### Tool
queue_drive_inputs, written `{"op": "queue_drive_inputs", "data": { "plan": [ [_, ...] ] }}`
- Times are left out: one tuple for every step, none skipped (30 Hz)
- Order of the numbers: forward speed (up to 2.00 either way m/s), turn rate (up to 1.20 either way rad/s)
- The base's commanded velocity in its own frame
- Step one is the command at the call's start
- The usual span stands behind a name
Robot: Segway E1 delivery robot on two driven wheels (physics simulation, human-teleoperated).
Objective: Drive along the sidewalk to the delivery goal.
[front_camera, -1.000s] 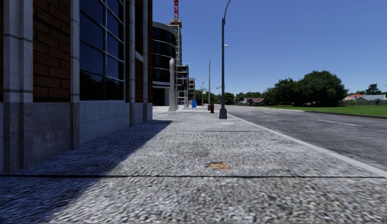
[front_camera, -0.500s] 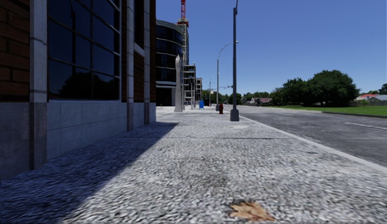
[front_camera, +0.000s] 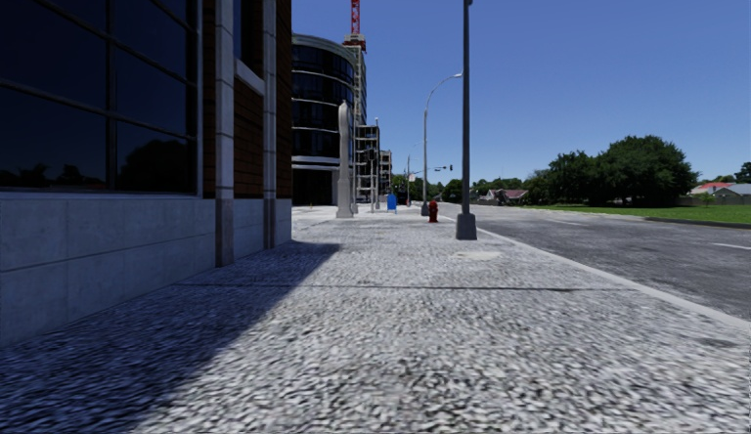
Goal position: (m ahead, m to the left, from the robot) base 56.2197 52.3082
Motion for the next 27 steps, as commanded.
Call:
{"op": "queue_drive_inputs", "data": {
  "plan": [
    [2.0, 0.0],
    [2.0, 0.0],
    [2.0, 0.0],
    [2.0, 0.0],
    [2.0, 0.0],
    [2.0, 0.0],
    [2.0, 0.02],
    [2.0, 0.02],
    [2.0, 0.12],
    [2.0, 0.21],
    [2.0, 0.27],
    [2.0, 0.27],
    [2.0, 0.28],
    [2.0, 0.28],
    [2.0, 0.28],
    [2.0, 0.28],
    [2.0, 0.28],
    [2.0, 0.28],
    [2.0, 0.28],
    [2.0, 0.28],
    [2.0, 0.28],
    [2.0, 0.28],
    [2.0, 0.0],
    [2.0, 0.0],
    [2.0, 0.0],
    [2.0, 0.0],
    [2.0, 0.0]
  ]
}}
